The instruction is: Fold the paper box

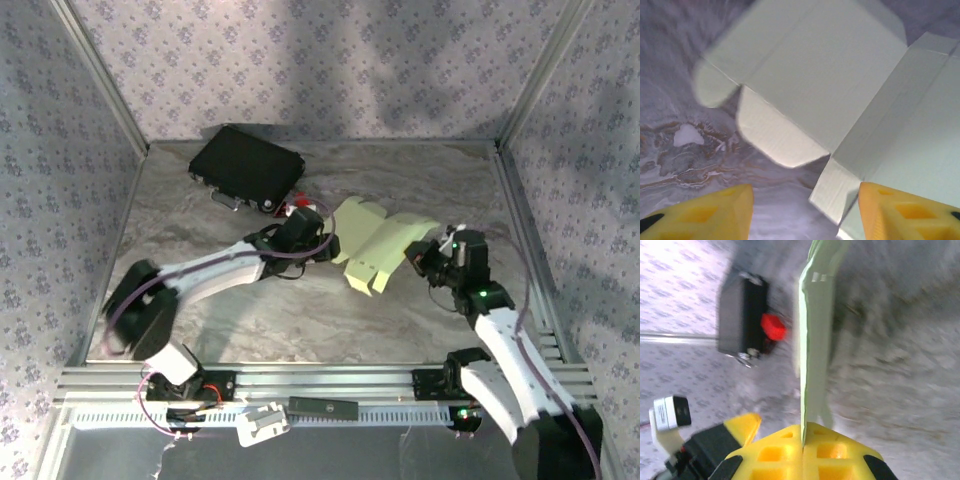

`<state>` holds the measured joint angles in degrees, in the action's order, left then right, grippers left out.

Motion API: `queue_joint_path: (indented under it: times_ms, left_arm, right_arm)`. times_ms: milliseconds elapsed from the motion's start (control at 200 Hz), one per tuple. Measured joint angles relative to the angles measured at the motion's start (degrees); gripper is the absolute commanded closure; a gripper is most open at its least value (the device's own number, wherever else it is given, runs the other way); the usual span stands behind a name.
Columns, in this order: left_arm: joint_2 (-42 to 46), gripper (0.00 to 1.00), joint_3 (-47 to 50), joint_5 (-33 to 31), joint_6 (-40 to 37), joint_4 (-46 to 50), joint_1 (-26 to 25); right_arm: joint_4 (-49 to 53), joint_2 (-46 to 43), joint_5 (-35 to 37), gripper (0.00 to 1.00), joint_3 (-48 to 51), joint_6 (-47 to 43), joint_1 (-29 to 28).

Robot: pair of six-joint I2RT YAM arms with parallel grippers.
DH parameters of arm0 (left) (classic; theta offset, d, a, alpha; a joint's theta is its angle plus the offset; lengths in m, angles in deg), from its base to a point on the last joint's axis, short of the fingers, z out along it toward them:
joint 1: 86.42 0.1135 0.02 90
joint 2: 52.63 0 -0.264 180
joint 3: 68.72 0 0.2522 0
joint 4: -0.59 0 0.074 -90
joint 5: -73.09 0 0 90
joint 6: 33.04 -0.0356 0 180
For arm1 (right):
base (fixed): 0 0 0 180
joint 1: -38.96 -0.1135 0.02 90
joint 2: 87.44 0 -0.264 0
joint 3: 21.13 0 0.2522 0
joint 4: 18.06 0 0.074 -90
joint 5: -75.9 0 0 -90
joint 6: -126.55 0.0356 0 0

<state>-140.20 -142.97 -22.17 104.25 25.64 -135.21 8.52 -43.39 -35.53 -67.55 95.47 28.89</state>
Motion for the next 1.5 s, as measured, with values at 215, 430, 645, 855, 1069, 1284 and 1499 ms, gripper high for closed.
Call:
queue_joint_path:
  times_ms: [215,430,645,855,1069,1284,1499]
  left_arm:
    - [19.9,0.40,0.3,-5.4,-1.3,5.3,-0.2]
    - [29.0,0.40,0.3,-2.9,-1.8,11.5,1.4]
    - [29.5,0.46,2.5,2.7,-1.2,14.8,5.8]
    - [28.0,0.54,9.5,4.6,-2.2,15.3,6.4]
    - [28.5,0.57,16.3,4.6,-3.2,15.2,9.0]
    - [28.8,0.67,19.2,4.9,-5.2,11.9,11.3]
    - [23.9,0.79,21.6,9.9,-8.4,2.5,11.8]
  right_arm:
    - [22.9,-1.3,10.6,1.00,-30.3,1.6,-4.9]
    - [38.3,2.5,23.1,1.00,-49.2,10.6,-18.6]
    - [38.4,14.3,27.9,1.00,-47.0,21.8,-21.2]
    - [20.6,30.4,22.7,1.00,-36.4,25.4,-17.0]
    - [5.3,33.0,17.2,1.00,-27.0,23.8,-14.9]
    - [-6.0,33.9,13.5,1.00,-20.0,22.2,-12.5]
    - [-16.3,36.5,10.2,1.00,-15.2,19.5,-11.3]
